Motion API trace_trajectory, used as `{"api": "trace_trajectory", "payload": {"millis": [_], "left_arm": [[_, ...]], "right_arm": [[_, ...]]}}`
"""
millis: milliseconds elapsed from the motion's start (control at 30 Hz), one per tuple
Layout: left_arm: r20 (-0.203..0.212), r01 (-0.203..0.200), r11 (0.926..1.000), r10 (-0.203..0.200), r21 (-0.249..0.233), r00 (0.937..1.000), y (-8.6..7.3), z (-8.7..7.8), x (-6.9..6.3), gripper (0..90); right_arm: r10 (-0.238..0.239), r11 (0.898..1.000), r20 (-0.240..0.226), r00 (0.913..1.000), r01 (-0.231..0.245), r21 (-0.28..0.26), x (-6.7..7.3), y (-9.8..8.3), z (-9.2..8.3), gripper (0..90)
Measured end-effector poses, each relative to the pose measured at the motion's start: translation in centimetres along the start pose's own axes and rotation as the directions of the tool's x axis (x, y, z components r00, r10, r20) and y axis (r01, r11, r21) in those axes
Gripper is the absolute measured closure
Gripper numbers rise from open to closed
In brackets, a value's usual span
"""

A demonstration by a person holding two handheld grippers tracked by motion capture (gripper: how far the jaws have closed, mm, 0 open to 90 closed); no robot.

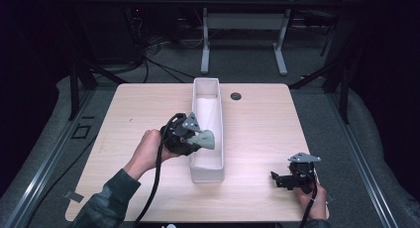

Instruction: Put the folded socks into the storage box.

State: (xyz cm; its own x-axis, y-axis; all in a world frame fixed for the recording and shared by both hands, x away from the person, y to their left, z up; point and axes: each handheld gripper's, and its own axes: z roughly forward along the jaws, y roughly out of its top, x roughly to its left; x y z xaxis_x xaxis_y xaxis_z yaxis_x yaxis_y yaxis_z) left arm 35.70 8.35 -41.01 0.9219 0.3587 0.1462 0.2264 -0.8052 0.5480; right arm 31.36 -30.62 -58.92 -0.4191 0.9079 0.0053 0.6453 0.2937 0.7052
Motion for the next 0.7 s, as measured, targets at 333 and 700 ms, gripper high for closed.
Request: {"api": "trace_trajectory", "payload": {"millis": [333, 700], "left_arm": [[0.031, -0.009, 0.9998, 0.008, 0.017, 0.9995, 0.3, 1.3, -0.4, 64.6], [0.061, -0.011, 0.999, 0.009, 0.043, 0.9981, 0.2, 2.8, -0.7, 64.5]], "right_arm": [[0.0, 1.0, 0.0, 1.0, 0.0, 0.0, 0.0, 0.0, 0.0, 0.0], [0.0, 1.0, 0.0, 1.0, 0.0, 0.001, 0.0, 0.0, 0.0, 0.0]]}}
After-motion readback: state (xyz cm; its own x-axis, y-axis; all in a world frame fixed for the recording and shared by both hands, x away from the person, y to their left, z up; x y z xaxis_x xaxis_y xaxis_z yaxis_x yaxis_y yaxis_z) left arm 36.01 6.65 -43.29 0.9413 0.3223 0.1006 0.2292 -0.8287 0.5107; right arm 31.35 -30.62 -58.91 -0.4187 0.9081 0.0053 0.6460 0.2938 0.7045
